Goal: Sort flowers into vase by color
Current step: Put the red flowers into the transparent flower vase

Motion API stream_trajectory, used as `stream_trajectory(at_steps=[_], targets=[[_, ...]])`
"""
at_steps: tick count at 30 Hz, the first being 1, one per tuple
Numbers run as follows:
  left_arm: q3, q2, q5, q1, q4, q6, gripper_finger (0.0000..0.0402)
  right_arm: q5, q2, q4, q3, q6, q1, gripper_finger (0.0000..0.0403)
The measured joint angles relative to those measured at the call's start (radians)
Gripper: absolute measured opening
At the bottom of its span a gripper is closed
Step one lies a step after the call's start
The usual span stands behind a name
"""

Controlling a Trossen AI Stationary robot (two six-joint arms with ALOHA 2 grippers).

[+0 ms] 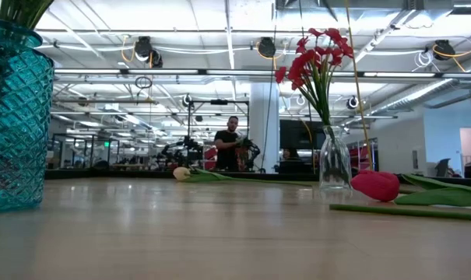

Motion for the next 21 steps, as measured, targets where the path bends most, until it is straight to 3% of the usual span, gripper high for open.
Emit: stream_trajectory(at_steps=[7,11,16,21], targets=[[0.000,-0.060,-0.003,0.045,0.002,0.036,0.0141,0.173,-0.026,-0.334,-0.001,0.399,0.157,0.0003],[-0.073,-0.119,0.010,0.068,0.057,0.035,0.0141,0.183,-0.026,-0.396,-0.049,0.582,0.212,0.0002],[-0.272,-0.210,0.012,0.086,0.209,-0.021,0.0141,0.141,-0.037,-0.278,-0.169,0.662,0.242,0.0002],[-0.436,-0.288,0.019,0.090,0.363,-0.099,0.0140,0.051,-0.104,0.059,-0.338,0.557,0.240,0.0002]])
